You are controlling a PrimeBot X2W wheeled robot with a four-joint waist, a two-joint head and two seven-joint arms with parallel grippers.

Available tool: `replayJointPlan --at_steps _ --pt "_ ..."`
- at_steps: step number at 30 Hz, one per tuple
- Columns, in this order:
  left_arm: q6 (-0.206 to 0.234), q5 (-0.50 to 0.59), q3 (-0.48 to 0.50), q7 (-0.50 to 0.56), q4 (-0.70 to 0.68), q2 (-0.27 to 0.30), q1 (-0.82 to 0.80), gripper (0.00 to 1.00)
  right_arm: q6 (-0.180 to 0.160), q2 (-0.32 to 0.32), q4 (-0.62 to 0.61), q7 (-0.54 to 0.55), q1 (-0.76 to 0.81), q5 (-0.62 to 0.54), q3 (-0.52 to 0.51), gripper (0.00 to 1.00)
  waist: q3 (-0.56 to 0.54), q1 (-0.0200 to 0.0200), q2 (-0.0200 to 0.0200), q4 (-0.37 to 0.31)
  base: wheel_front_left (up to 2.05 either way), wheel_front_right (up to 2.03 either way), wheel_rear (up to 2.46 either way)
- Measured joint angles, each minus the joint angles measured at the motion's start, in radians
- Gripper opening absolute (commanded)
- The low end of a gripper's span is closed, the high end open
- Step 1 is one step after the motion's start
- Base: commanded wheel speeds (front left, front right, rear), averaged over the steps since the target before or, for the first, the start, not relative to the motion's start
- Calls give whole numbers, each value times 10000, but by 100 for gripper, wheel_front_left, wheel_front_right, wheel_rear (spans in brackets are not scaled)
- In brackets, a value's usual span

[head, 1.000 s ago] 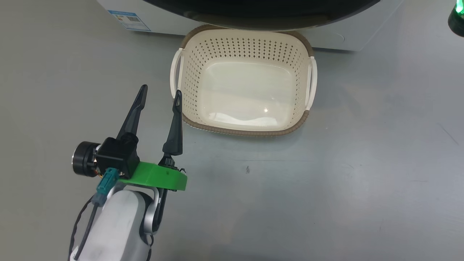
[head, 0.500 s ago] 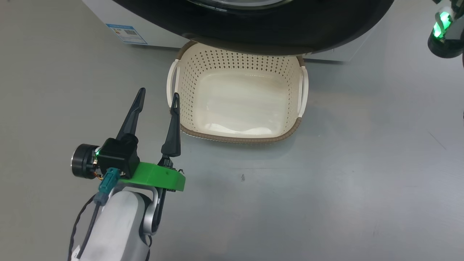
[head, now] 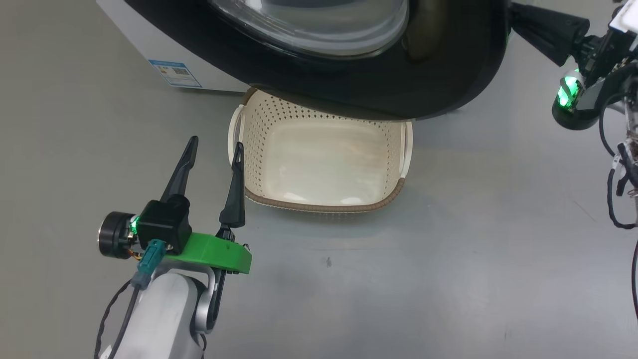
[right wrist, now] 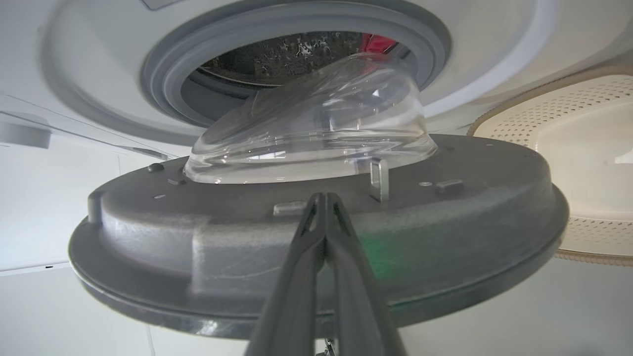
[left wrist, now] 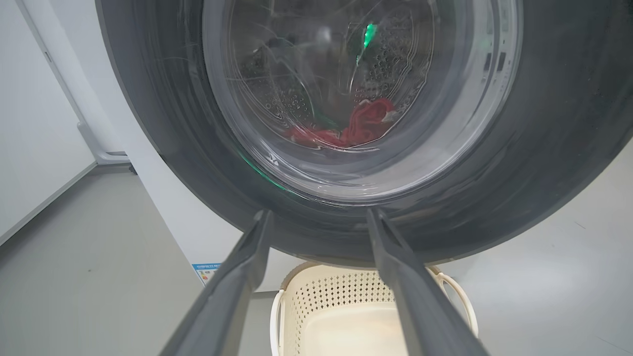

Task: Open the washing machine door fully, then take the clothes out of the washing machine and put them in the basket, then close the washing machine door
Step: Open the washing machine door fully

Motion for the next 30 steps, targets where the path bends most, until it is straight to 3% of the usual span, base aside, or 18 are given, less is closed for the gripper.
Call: replayJointPlan --at_steps 19,30 --pt "0 -6 84 0 408 4 873 100 508 872 -130 823 1945 453 583 0 -1381 0 0 -179 0 0 0" --pt "0 -75 79 0 642 12 1419 100 552 1592 -364 1110 3067 606 1066 0 -2167 0 0 -40 0 0 0"
